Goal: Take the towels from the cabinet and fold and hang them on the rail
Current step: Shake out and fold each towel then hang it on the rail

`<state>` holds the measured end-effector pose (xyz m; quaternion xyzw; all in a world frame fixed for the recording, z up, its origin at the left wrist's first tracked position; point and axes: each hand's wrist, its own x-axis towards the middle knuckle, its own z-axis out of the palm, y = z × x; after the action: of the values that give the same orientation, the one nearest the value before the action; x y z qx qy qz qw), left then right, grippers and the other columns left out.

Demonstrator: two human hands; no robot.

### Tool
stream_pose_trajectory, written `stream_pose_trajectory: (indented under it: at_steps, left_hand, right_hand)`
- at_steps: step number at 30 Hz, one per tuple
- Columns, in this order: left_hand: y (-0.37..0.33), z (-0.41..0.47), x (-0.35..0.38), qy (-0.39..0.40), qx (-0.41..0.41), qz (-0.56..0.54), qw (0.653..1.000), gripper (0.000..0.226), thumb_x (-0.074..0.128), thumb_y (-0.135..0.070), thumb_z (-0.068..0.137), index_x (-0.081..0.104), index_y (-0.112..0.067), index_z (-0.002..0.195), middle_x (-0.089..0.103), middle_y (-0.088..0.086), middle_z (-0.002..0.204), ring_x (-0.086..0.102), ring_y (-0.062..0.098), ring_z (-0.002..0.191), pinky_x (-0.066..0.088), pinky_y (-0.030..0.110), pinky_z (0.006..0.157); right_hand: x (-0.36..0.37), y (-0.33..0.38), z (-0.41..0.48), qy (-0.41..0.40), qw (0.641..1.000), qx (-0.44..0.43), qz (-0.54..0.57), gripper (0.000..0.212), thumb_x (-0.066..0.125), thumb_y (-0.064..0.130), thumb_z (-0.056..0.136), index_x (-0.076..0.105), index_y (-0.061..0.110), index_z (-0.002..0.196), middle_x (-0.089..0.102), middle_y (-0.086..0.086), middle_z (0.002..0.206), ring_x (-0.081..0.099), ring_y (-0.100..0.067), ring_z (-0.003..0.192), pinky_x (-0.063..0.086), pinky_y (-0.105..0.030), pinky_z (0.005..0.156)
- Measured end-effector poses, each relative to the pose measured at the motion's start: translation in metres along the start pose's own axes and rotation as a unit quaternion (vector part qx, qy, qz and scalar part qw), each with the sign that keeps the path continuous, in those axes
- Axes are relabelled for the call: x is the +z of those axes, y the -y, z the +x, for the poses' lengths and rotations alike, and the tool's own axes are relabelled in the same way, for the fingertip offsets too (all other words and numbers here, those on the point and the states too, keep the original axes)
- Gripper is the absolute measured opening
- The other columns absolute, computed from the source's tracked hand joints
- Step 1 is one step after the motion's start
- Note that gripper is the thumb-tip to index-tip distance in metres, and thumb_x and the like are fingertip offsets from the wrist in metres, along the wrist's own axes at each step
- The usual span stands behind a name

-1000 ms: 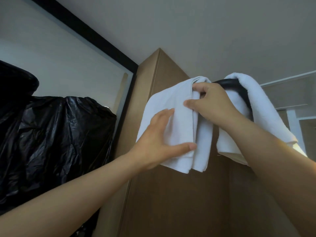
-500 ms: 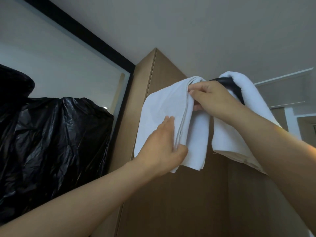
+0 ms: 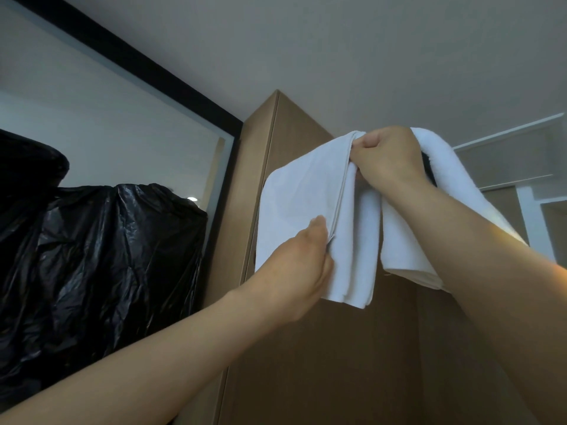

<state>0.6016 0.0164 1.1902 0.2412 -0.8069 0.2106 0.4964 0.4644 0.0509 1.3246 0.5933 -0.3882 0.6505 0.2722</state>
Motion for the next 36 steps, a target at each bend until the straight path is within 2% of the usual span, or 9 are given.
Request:
stream_pose_trajectory:
  at_steps: [4, 6, 9, 16, 19, 23, 27, 31, 36]
  left_hand:
    - [0.007, -0.001, 0.005, 0.037, -0.009, 0.045, 0.998, 0.044, 0.035, -0.010, 0.099, 0.028, 0.003, 0.140, 0.048, 0.002, 0.083, 0.048, 0.022, 0.072, 0.044, 0.038, 0.075]
    - [0.007, -0.003, 0.009, 0.045, -0.033, 0.023, 0.998, 0.054, 0.034, -0.021, 0.103, 0.017, -0.001, 0.150, 0.055, 0.013, 0.118, 0.053, 0.026, 0.102, 0.040, 0.026, 0.090]
    - [0.003, -0.003, 0.016, 0.048, -0.071, -0.015, 0.996, 0.074, 0.029, -0.058, 0.098, 0.001, -0.021, 0.155, 0.015, 0.006, 0.162, 0.021, 0.023, 0.147, 0.022, 0.036, 0.119]
    - [-0.004, 0.008, 0.023, 0.037, -0.138, 0.032, 0.989, 0.093, 0.045, -0.060, 0.091, -0.004, -0.012, 0.154, 0.002, 0.013, 0.163, 0.012, 0.030, 0.149, 0.019, 0.038, 0.118]
    - [-0.007, 0.015, 0.023, 0.032, -0.165, 0.031, 0.985, 0.086, 0.051, -0.058, 0.087, 0.017, -0.005, 0.146, 0.027, 0.023, 0.152, 0.039, 0.039, 0.133, 0.040, 0.044, 0.105]
    - [-0.005, 0.015, 0.022, 0.034, -0.178, 0.022, 0.983, 0.067, 0.044, -0.046, 0.090, 0.027, -0.002, 0.139, 0.039, 0.024, 0.142, 0.045, 0.039, 0.124, 0.043, 0.044, 0.098]
    - [0.002, 0.012, 0.019, 0.041, -0.163, 0.023, 0.985, 0.060, 0.038, -0.043, 0.093, 0.030, -0.003, 0.137, 0.042, 0.022, 0.140, 0.049, 0.036, 0.118, 0.043, 0.039, 0.093]
    - [0.006, 0.010, 0.017, 0.060, -0.151, 0.025, 0.986, 0.069, 0.034, -0.044, 0.094, 0.017, -0.008, 0.150, 0.029, 0.018, 0.154, 0.039, 0.031, 0.133, 0.035, 0.032, 0.101]
    - [0.008, 0.007, 0.012, 0.080, -0.151, 0.031, 0.985, 0.072, 0.030, -0.045, 0.092, 0.014, -0.008, 0.152, 0.029, 0.019, 0.154, 0.038, 0.030, 0.135, 0.034, 0.034, 0.106]
  right_hand:
    - [-0.007, -0.001, 0.002, -0.005, 1.000, 0.022, -0.002, 0.023, 0.053, 0.009, 0.084, 0.070, -0.007, 0.086, 0.071, -0.025, 0.085, 0.062, -0.027, 0.071, 0.055, -0.034, 0.071]
    - [-0.008, 0.000, 0.004, 0.014, 1.000, 0.022, 0.002, 0.026, 0.050, 0.010, 0.084, 0.067, -0.010, 0.089, 0.072, -0.020, 0.082, 0.069, -0.029, 0.075, 0.056, -0.040, 0.078]
    - [-0.012, 0.007, 0.004, 0.108, 0.989, 0.045, 0.085, 0.029, 0.047, 0.005, 0.084, 0.059, -0.016, 0.100, 0.064, -0.021, 0.082, 0.074, -0.025, 0.079, 0.060, -0.041, 0.080]
    - [-0.019, 0.009, -0.003, 0.195, 0.965, 0.054, 0.167, 0.027, 0.044, -0.002, 0.090, 0.056, -0.021, 0.105, 0.066, -0.031, 0.106, 0.072, -0.023, 0.091, 0.056, -0.018, 0.063]
    - [-0.020, 0.005, -0.009, 0.214, 0.962, 0.041, 0.163, 0.028, 0.044, -0.002, 0.094, 0.054, -0.020, 0.112, 0.059, -0.032, 0.120, 0.070, -0.024, 0.097, 0.056, -0.016, 0.065]
    - [-0.032, 0.003, -0.022, 0.183, 0.973, 0.021, 0.140, 0.034, 0.050, 0.009, 0.096, 0.060, 0.006, 0.128, 0.068, -0.009, 0.113, 0.070, -0.013, 0.095, 0.059, -0.024, 0.080]
    - [-0.056, -0.011, -0.061, 0.133, 0.985, 0.026, 0.104, 0.030, 0.054, 0.028, 0.082, 0.065, 0.028, 0.109, 0.073, 0.002, 0.087, 0.071, -0.016, 0.086, 0.056, -0.044, 0.089]
    - [-0.064, -0.041, -0.107, 0.139, 0.984, 0.067, 0.090, 0.014, 0.060, 0.029, 0.085, 0.069, 0.029, 0.097, 0.074, 0.010, 0.083, 0.071, -0.007, 0.083, 0.056, -0.042, 0.089]
    - [-0.051, -0.066, -0.137, 0.149, 0.980, 0.107, 0.073, 0.025, 0.060, 0.025, 0.090, 0.067, 0.023, 0.114, 0.069, 0.009, 0.103, 0.066, -0.008, 0.098, 0.053, -0.036, 0.095]
